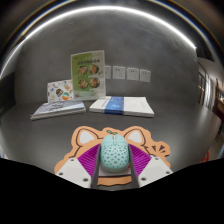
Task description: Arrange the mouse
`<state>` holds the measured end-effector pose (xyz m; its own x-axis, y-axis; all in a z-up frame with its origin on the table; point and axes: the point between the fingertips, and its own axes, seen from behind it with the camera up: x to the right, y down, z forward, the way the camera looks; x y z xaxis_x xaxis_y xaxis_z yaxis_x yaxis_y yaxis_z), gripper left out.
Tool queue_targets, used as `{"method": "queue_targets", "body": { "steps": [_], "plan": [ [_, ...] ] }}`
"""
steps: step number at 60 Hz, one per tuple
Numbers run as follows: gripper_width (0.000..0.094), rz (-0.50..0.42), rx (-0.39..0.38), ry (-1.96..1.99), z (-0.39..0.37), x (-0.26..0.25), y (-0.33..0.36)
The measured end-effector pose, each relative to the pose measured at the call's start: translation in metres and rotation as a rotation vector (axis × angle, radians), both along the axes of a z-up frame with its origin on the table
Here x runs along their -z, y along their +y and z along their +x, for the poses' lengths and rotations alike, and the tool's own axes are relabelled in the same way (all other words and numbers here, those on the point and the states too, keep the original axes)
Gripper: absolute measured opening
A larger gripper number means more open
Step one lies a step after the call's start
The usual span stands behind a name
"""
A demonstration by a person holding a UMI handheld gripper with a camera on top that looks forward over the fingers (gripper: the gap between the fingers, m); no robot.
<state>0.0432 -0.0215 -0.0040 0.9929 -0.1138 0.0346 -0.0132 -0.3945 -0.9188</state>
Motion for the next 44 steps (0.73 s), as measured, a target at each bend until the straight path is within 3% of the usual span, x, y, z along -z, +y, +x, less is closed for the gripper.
{"method": "queue_targets", "body": {
  "steps": [9,14,15,18,22,31,44],
  "plan": [
    [0.0568,-0.019,-0.047,0.007,0.0,-0.001,0.0],
    [0.0711,-0.073,-0.079,0.028,0.003,0.001,-0.006],
    [0.0796,-0.086,-0.087,0.036,0.003,0.002,-0.008],
    [0.0901,-0.123,-0.111,0.065,0.002,0.003,-0.016],
    [0.0842,-0.141,-0.156,0.097,-0.001,0.001,-0.032],
    [0.0855,-0.122,-0.227,0.148,0.011,-0.009,-0.075],
    [0.0854,-0.105,-0.248,0.142,0.095,-0.016,-0.154]
  ]
}}
